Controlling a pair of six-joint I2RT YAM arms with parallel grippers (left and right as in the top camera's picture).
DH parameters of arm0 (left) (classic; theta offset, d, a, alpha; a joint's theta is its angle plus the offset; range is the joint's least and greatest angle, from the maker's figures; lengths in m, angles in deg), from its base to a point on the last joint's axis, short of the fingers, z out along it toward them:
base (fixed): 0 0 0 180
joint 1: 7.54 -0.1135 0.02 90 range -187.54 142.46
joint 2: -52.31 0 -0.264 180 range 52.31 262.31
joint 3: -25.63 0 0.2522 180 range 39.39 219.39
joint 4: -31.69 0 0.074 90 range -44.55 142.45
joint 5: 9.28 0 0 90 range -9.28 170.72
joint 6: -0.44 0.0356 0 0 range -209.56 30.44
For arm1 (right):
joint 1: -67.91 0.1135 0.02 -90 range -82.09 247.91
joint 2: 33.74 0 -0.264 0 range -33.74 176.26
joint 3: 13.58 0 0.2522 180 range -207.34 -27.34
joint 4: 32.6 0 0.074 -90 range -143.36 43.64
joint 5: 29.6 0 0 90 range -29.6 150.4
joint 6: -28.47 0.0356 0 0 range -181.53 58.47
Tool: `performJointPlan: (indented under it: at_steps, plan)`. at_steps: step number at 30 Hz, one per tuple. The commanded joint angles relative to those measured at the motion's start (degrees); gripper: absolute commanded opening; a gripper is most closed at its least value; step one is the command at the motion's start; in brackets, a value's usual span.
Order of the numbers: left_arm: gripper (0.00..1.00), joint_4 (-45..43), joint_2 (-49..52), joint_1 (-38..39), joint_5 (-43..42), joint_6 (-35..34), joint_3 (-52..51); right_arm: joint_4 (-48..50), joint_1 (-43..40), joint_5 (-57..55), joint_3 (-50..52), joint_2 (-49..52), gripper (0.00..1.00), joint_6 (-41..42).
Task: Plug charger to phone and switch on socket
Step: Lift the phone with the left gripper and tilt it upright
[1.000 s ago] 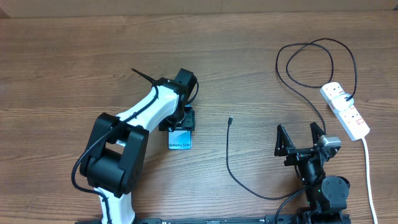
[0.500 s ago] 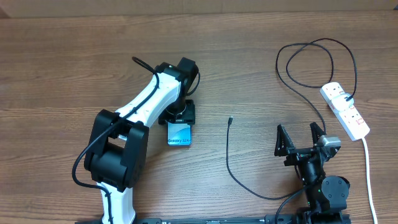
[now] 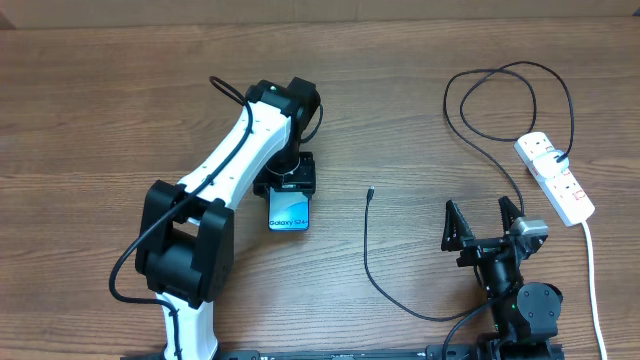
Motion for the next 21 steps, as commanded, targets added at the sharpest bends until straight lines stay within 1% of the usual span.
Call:
performJointPlan:
  at_steps: [1, 4, 9, 14, 18, 21]
  plan:
    - [0.56, 2.21, 0.22, -0.31, -1.90, 1.22, 3.52, 0.17, -0.04, -0.55, 0.61, -0.50, 1.00, -0.28]
    - [0.54, 4.37, 0.22, -0.31, -3.89, 1.95, 4.31, 0.17, -0.04, -0.55, 0.61, -0.50, 1.00, -0.26]
    - [0.54, 4.87, 0.22, -0.33, -8.90, 3.65, 4.33, 0.17, -0.04, -0.55, 0.61, -0.50, 1.00, -0.26]
    - [0.54, 5.75, 0.22, -0.37, -13.77, 4.57, 4.33, 0.17, -0.04, -0.55, 0.61, -0.50, 1.00, -0.28]
    - [0.54, 6.84, 0.22, -0.81, -18.05, 6.86, 4.33, 0.17, -0.04, -0.55, 0.61, -0.50, 1.00, -0.28]
    - [0.54, 8.13, 0.22, -1.49, -19.39, 8.02, 4.35, 0.17, -0.04, -0.55, 0.61, -0.50, 1.00, -0.26]
